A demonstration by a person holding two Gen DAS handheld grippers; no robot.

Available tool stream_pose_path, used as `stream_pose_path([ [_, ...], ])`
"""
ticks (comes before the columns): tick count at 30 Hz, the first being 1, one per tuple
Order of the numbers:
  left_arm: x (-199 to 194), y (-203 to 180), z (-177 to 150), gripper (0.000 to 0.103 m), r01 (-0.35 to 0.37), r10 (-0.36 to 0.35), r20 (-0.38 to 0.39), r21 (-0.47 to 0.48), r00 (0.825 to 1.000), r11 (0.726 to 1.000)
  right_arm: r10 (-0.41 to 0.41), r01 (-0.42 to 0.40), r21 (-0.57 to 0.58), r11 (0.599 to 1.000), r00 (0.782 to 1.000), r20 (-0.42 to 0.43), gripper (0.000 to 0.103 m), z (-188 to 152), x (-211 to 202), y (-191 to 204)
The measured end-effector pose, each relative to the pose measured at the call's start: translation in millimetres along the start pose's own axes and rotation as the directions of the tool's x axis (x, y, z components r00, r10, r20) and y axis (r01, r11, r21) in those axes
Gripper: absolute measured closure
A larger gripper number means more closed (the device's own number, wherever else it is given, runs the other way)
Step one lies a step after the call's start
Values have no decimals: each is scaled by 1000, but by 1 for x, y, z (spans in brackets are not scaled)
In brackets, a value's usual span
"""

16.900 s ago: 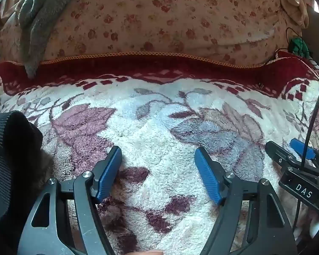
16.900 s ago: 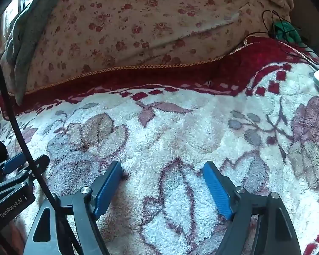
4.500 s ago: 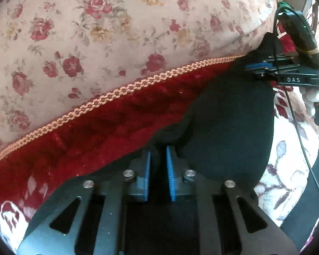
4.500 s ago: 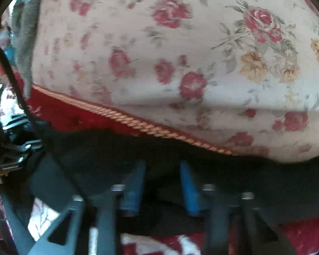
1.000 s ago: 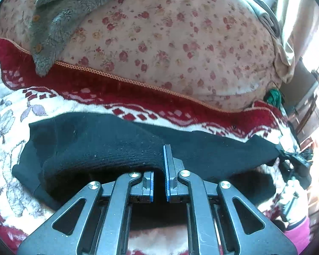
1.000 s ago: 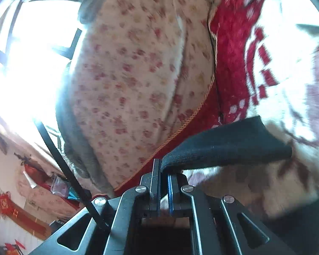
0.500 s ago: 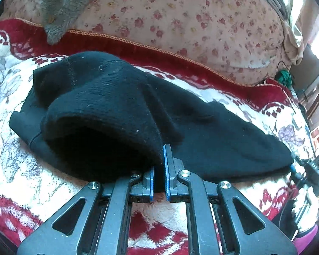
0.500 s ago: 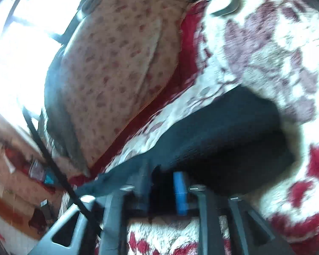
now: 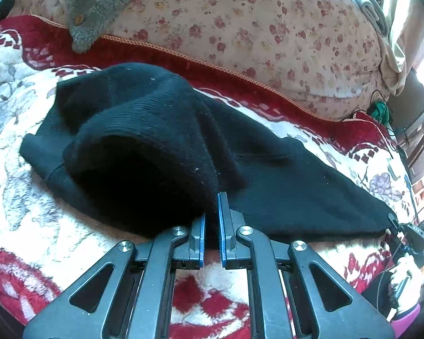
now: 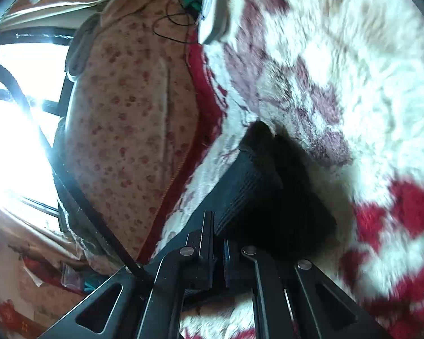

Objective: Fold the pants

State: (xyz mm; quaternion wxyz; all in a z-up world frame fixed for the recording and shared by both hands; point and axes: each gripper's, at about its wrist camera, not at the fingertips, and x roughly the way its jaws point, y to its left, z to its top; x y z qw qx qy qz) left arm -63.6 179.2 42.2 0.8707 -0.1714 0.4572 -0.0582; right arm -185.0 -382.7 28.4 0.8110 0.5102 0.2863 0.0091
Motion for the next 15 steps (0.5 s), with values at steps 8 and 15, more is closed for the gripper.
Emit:
stream_pose_path([
  [8,-29,25,-9,95,18,-15,36,-67,999,998,-245,247,7,969,962,-121,86,-2,12,-1],
  [15,-61,67,-3,66,39,-24,87,-173,996,984,-280,268,-146,952,958,-64,79,-2,-13,48],
])
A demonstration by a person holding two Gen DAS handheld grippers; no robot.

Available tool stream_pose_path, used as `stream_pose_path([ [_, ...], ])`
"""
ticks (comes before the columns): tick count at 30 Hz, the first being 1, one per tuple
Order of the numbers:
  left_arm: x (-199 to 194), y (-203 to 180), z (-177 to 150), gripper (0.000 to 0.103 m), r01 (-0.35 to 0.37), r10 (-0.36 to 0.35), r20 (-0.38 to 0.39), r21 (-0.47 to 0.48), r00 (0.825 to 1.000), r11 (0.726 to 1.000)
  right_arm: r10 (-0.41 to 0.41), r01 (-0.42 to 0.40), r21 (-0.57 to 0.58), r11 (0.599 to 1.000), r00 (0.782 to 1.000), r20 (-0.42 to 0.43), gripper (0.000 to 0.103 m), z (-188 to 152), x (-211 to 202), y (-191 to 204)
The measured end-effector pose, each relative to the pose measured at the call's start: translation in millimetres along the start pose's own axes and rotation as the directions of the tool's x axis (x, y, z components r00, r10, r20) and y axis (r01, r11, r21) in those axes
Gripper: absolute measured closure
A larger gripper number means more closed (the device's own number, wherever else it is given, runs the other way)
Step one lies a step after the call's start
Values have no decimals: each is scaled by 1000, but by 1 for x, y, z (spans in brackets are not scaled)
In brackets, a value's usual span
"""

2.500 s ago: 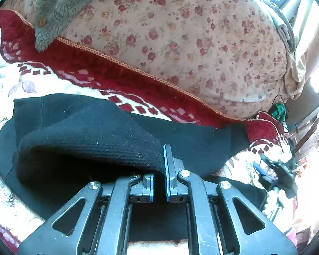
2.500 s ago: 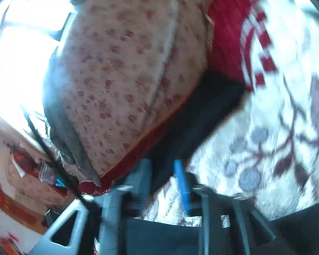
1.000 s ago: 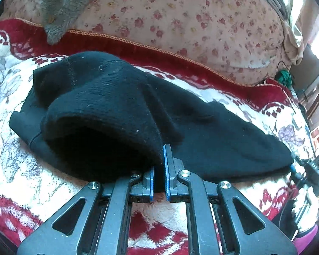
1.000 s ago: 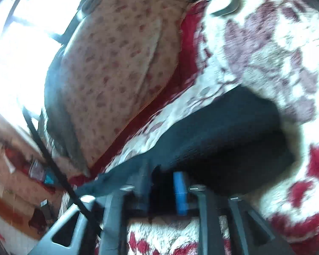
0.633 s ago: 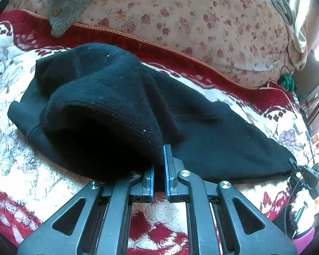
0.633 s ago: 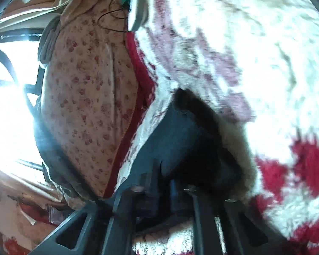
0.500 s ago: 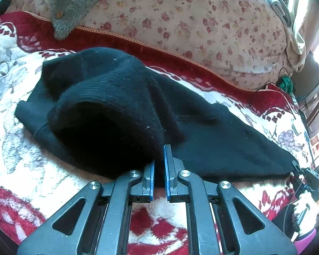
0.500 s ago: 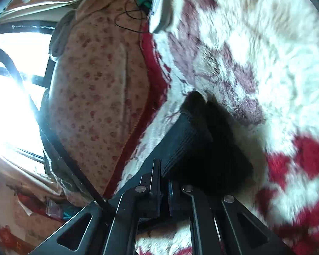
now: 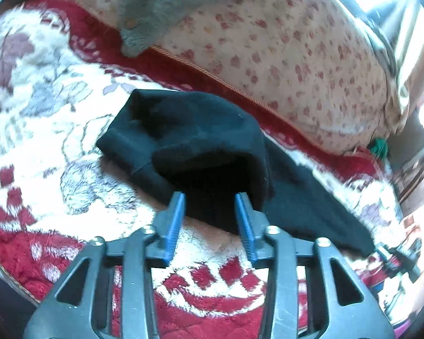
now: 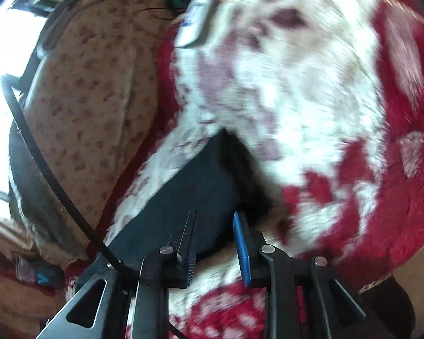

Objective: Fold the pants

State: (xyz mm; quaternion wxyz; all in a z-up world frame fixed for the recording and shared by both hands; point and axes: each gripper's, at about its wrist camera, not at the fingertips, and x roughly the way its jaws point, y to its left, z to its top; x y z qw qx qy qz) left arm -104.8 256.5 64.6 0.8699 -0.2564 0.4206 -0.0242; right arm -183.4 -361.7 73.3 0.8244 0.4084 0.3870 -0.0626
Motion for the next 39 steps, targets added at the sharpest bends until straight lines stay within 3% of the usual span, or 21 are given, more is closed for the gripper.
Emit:
stream_pose_path([
  [2,0,5,2,66,19,-19,0,-43,1000,999,66,-69,-97,993,997,-43,79,-7,13,38],
  [4,3,6,3,64,42,-42,-7,-77,999,996,154,-179,-199,964,979,-137,75,-20,35,85],
  [7,5,3,5,63,68,-69,-6,-99,998,993,263,-350,-294,889,918,-297,74,-46,78,157],
  [8,4,1,7,63,72,-72,6,-103,997,992,274,-390,-317,864,894,-353,73,-60,91,177],
  [10,0,-1,10,53,96,-91,47,-126,995,987,284,-466,-372,803,847,-449,71,-82,121,225],
  [12,-2,0,13,41,126,-114,81,-166,990,978,273,-506,-439,743,827,-492,71,-102,149,273],
  [16,6,7,22,41,127,-103,111,-234,988,964,252,-560,-487,670,789,-561,71,-133,209,341],
  [19,19,17,26,41,118,-100,76,-280,992,953,190,-548,-530,647,789,-583,71,-158,243,365],
  [24,25,19,32,41,129,-104,97,-308,990,942,163,-535,-532,656,790,-592,71,-167,273,379],
  [31,36,14,40,41,165,-135,106,-362,985,917,124,-504,-558,659,804,-581,71,-167,278,378],
  [36,31,15,50,41,190,-134,169,-376,976,907,117,-503,-557,662,802,-585,71,-166,279,372],
  [39,40,18,56,41,166,-116,154,-372,981,913,119,-505,-549,666,798,-590,71,-168,280,371],
])
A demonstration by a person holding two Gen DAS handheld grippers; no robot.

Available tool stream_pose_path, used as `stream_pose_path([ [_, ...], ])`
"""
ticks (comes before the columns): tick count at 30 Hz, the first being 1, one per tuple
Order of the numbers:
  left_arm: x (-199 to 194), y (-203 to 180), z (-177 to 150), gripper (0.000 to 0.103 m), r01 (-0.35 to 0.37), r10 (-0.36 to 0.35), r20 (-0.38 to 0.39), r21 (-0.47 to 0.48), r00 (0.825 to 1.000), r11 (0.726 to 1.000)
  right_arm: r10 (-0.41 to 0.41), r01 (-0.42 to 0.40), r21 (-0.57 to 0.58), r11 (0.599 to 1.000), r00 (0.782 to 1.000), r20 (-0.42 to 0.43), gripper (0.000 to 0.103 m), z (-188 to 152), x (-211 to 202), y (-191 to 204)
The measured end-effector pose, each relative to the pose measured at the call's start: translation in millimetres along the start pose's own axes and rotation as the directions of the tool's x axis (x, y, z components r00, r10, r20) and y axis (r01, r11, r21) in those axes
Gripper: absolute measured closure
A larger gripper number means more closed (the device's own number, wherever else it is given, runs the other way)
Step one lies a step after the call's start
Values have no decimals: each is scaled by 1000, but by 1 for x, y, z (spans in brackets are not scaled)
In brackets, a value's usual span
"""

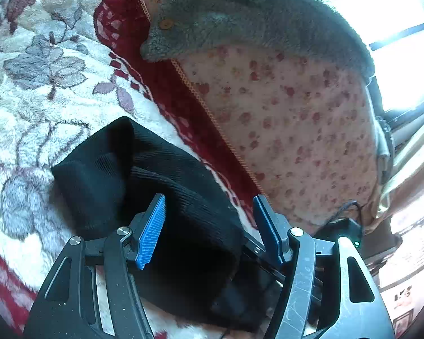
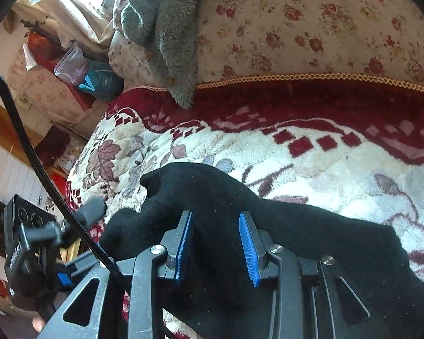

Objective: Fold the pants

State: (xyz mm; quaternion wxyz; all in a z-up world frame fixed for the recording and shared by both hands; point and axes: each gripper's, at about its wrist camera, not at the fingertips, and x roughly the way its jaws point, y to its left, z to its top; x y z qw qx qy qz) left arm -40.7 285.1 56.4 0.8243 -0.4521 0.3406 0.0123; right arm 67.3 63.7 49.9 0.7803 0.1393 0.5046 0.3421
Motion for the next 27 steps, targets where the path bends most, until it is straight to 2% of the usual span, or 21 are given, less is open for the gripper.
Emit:
stream_pose_path([
  [2,7,1,1,41,-6,6,-32,8,999,1000,3,-2,9,1000,1000,-4,71,-1,2,0],
  [3,9,1,1,53,-12,13,-37,20,999,1000,4,-4,12,1000,1000,-6,71,-1,2,-1],
  [5,12,-1,1,65,-33,37,-59,66,998,997,9,-9,13,1000,1000,-11,71,-2,3,1],
  [7,9,-3,1,84,-52,58,-62,101,996,994,20,-20,8,1000,1000,-18,71,-3,4,4],
  [10,-1,-2,7,90,-69,77,-48,137,996,988,39,-39,-5,999,999,-21,71,-5,4,13],
  [13,-18,-2,11,92,-97,101,-8,203,995,974,79,-79,-5,997,997,-26,70,-6,5,20],
  [15,-32,-1,7,92,-134,130,32,265,991,955,116,-116,-8,993,993,-35,68,-7,7,26],
  [17,-37,2,-3,92,-194,183,63,319,981,928,134,-135,-19,991,990,-46,65,-10,11,32],
  [19,-27,14,-11,92,-251,245,61,332,968,909,135,-137,-32,990,989,-67,64,-13,19,35],
  [21,-15,31,-14,92,-291,297,25,296,955,910,96,-100,-35,994,990,-105,63,-19,35,32],
  [24,-15,42,-12,88,-269,273,27,270,962,925,88,-91,-29,995,991,-101,63,-25,42,27],
  [26,-23,38,-10,87,-288,285,53,282,957,915,82,-86,-31,996,992,-100,63,-24,34,29],
  [27,-27,34,-10,83,-303,295,73,295,953,906,76,-80,-41,996,993,-87,63,-23,28,30],
])
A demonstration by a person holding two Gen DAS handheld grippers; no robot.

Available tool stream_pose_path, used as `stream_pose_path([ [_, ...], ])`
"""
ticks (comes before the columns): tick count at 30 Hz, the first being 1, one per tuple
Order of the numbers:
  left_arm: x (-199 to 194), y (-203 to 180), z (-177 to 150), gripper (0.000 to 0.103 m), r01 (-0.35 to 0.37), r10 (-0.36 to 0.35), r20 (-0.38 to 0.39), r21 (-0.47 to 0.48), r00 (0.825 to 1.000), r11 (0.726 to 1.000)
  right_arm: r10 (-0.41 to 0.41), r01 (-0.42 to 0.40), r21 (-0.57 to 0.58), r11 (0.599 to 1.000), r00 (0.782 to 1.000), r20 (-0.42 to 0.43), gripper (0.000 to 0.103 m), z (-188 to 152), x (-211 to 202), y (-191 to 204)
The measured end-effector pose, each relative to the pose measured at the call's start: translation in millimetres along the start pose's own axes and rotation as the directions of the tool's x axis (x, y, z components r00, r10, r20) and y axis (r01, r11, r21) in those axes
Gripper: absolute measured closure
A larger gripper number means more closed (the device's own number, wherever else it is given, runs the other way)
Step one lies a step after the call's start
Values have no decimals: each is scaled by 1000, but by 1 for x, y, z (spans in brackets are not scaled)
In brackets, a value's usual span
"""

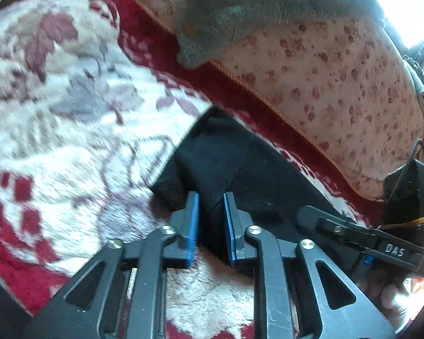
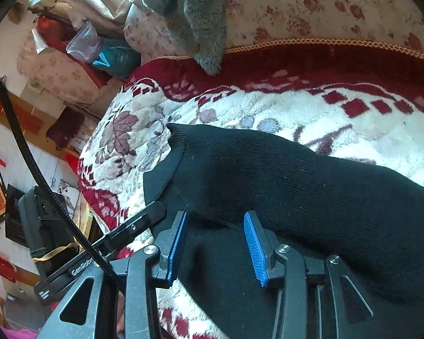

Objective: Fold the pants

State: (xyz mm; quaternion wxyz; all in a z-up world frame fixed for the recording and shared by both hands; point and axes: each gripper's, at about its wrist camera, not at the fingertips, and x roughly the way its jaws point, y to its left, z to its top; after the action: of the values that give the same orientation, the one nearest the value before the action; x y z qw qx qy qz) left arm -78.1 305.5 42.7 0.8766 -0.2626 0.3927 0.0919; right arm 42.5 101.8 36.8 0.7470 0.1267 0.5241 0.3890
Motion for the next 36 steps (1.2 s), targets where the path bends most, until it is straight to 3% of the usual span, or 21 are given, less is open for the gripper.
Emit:
stream_pose_path([
  [4,-22,-9,4,83,-72,67,85,60,994,996,-36,37,-39,999,999,22,63,-2,-15,4],
  [10,-23,-20,4,83,-101,95,67,92,993,991,-30,30,2,1000,1000,-5,62,-20,-10,-13],
  [17,-24,-47,-6,83,-100,91,67,146,994,984,-14,13,20,1000,997,70,62,-24,-48,-9],
  [23,-18,-86,-16,83,-50,43,38,222,998,974,-38,20,105,994,984,172,60,-56,-107,-30],
  [26,-12,-112,-24,73,4,-3,-2,256,1000,967,-77,48,143,989,977,201,56,-75,-133,-43],
  [29,-7,-140,-34,56,75,-67,-37,286,997,955,-126,84,185,979,966,227,56,-98,-164,-59],
  [36,7,-219,-67,56,208,-157,-154,416,976,885,-258,146,346,927,917,304,51,-172,-250,-107],
])
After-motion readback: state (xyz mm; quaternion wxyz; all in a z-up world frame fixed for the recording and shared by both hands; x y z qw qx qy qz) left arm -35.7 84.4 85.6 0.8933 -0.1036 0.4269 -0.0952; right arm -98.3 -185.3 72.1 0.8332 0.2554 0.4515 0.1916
